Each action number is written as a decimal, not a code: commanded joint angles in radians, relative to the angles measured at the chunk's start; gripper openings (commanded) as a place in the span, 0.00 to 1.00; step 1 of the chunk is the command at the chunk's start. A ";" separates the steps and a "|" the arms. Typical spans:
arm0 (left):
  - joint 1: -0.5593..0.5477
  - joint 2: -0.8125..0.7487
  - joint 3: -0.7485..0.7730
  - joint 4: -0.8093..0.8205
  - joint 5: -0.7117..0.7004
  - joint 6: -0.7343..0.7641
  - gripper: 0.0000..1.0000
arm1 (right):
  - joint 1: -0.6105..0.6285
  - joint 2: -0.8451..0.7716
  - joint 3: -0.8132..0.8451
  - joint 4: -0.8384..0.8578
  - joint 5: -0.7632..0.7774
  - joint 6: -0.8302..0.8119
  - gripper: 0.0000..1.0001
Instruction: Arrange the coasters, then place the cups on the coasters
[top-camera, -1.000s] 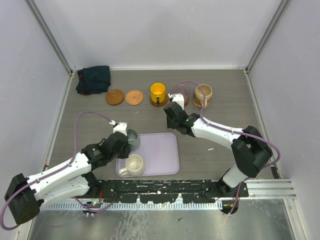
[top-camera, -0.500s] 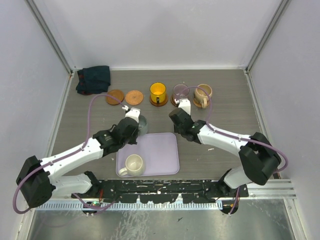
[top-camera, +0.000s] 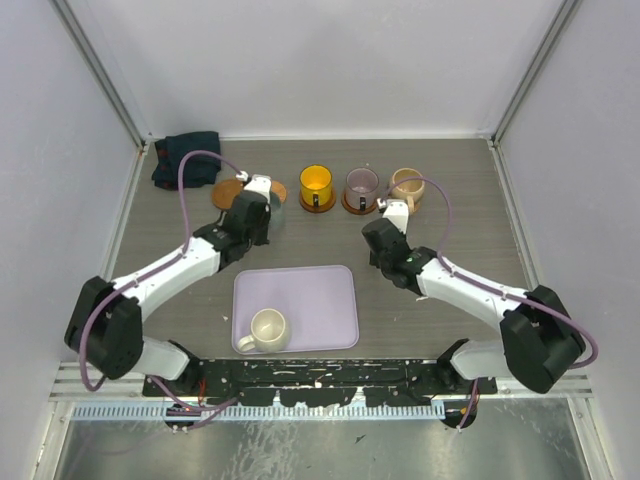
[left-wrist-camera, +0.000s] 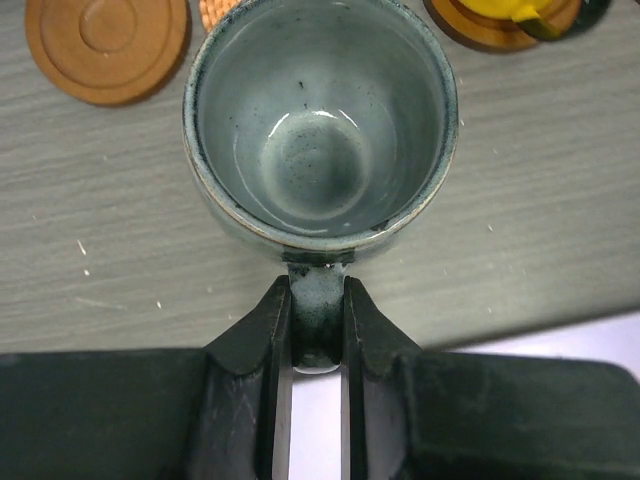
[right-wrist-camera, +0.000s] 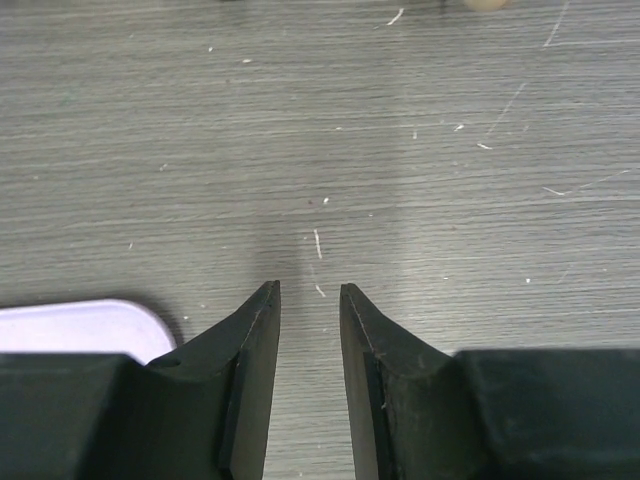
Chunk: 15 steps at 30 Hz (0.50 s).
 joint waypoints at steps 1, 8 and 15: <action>0.058 0.063 0.115 0.204 0.007 0.057 0.00 | -0.036 -0.069 -0.011 0.036 0.028 0.004 0.36; 0.138 0.222 0.218 0.275 0.066 0.064 0.00 | -0.109 -0.128 -0.019 0.012 0.032 -0.021 0.36; 0.177 0.305 0.271 0.344 0.087 0.076 0.00 | -0.152 -0.115 -0.005 -0.004 0.010 -0.021 0.36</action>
